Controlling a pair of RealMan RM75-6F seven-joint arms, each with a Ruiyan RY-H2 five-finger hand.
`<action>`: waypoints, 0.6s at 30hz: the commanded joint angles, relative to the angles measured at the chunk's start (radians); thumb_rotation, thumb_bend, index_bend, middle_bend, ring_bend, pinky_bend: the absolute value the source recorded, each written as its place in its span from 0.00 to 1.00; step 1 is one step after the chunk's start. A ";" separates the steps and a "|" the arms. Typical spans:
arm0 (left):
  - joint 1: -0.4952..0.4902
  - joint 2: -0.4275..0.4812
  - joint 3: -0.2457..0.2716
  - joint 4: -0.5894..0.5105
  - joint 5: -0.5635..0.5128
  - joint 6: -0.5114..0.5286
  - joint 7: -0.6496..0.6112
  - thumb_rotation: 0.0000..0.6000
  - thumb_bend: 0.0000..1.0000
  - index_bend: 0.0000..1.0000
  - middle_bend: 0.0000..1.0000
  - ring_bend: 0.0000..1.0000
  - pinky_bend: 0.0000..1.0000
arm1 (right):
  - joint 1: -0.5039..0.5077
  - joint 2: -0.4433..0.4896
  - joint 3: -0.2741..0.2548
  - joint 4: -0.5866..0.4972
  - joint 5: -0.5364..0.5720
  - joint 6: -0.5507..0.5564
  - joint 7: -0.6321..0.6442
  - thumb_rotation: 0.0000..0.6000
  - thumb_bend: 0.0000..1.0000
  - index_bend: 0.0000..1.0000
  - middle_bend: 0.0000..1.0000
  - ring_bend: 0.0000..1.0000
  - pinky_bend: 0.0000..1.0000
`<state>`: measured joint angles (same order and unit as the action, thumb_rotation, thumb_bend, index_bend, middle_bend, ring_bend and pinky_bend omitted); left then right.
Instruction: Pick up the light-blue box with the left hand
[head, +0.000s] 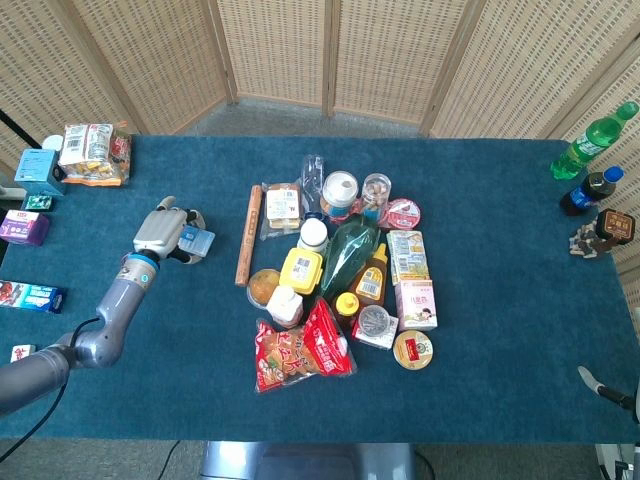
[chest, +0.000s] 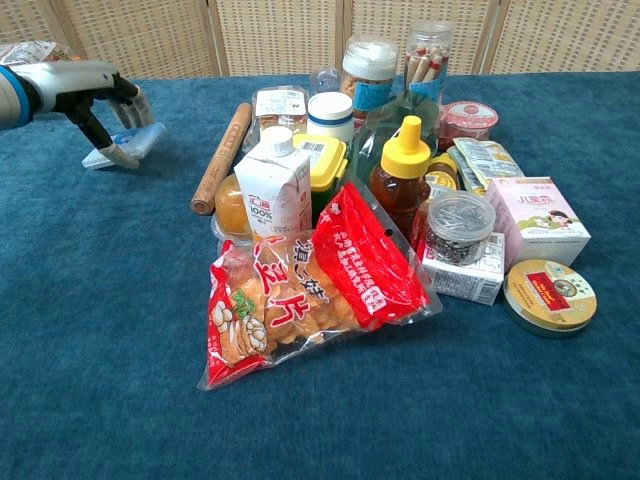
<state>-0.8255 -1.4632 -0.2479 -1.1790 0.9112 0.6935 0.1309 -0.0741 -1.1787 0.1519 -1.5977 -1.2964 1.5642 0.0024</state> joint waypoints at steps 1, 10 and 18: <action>0.038 0.048 -0.020 -0.064 0.052 0.048 -0.071 1.00 0.25 0.80 0.43 0.34 0.00 | 0.004 -0.005 0.001 0.006 -0.002 -0.005 0.005 0.86 0.00 0.00 0.00 0.00 0.00; 0.114 0.147 -0.062 -0.193 0.157 0.159 -0.249 1.00 0.26 0.81 0.51 0.42 0.00 | 0.013 -0.015 0.001 0.023 -0.011 -0.016 0.019 0.86 0.00 0.00 0.00 0.00 0.00; 0.167 0.255 -0.105 -0.321 0.215 0.246 -0.360 1.00 0.26 0.80 0.53 0.45 0.01 | 0.022 -0.025 0.001 0.035 -0.018 -0.027 0.025 0.86 0.00 0.00 0.00 0.00 0.00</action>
<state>-0.6742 -1.2308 -0.3375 -1.4708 1.1125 0.9178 -0.2044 -0.0525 -1.2034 0.1528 -1.5631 -1.3135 1.5378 0.0271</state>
